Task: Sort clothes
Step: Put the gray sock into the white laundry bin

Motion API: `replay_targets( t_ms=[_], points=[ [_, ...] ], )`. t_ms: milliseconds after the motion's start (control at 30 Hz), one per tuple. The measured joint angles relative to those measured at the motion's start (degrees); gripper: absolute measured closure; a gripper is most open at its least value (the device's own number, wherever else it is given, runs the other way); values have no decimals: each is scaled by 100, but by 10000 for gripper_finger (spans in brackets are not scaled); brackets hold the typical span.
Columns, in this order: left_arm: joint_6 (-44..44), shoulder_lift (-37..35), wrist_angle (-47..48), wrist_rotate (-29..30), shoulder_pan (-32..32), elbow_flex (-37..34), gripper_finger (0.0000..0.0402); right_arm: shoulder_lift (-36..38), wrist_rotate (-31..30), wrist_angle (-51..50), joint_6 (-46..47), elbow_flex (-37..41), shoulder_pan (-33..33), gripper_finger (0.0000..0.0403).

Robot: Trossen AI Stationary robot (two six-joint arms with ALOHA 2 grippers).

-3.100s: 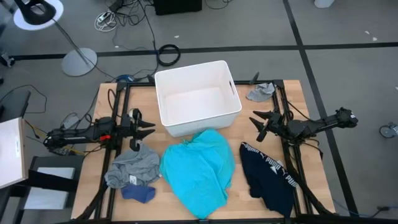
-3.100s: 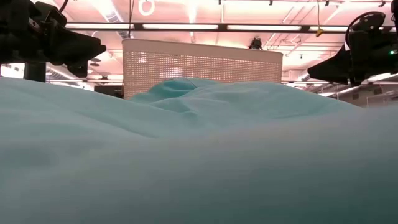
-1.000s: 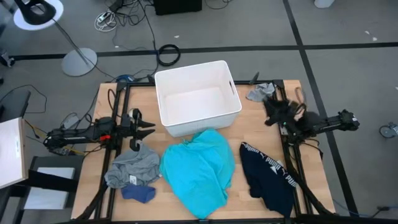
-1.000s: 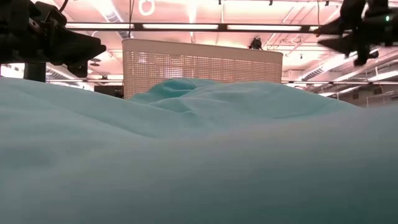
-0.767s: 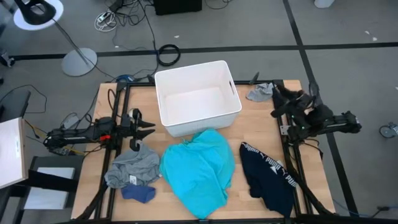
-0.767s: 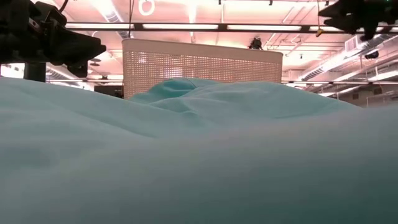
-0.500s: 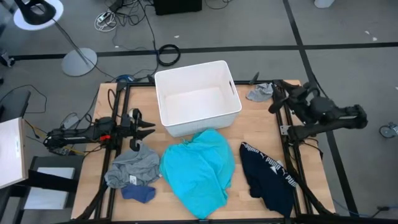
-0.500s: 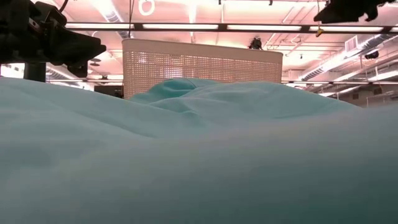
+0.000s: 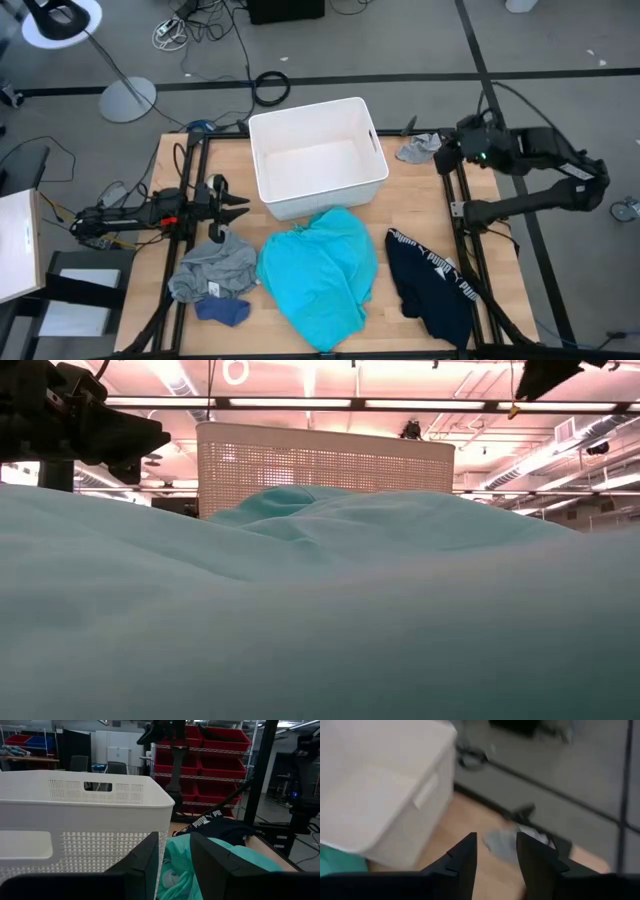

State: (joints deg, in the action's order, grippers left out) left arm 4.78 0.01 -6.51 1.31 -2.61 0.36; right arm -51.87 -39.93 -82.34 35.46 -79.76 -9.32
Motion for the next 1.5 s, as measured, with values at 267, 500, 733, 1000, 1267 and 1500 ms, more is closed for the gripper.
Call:
replay_targets(
  t_ms=[267, 500, 733, 1000, 1267, 1500],
  points=[
    [0, 0, -1, -1, -2, 2, 284, -930, 1375, -395, -1024, -453, -2069, 280],
    [0, 1, 1, -1, -1, 2, 284, -1721, 2089, 230, -1929, -431, -3767, 264],
    [-1, 0, -2, -1, -1, 1, 284, -2298, 2945, 1145, -2362, -17, -4516, 233],
    [0, 2, -35, 1, -2, 2, 284, -2884, 2604, 1662, -1760, 662, -4673, 178],
    [0, 4, -114, 8, -2, 0, 284, -3588, 2597, 2311, -1460, 1121, -4760, 141],
    [0, 2, -189, 30, 0, 0, 284, -4123, 2586, 2874, -1563, 1479, -4919, 140]
  ],
)
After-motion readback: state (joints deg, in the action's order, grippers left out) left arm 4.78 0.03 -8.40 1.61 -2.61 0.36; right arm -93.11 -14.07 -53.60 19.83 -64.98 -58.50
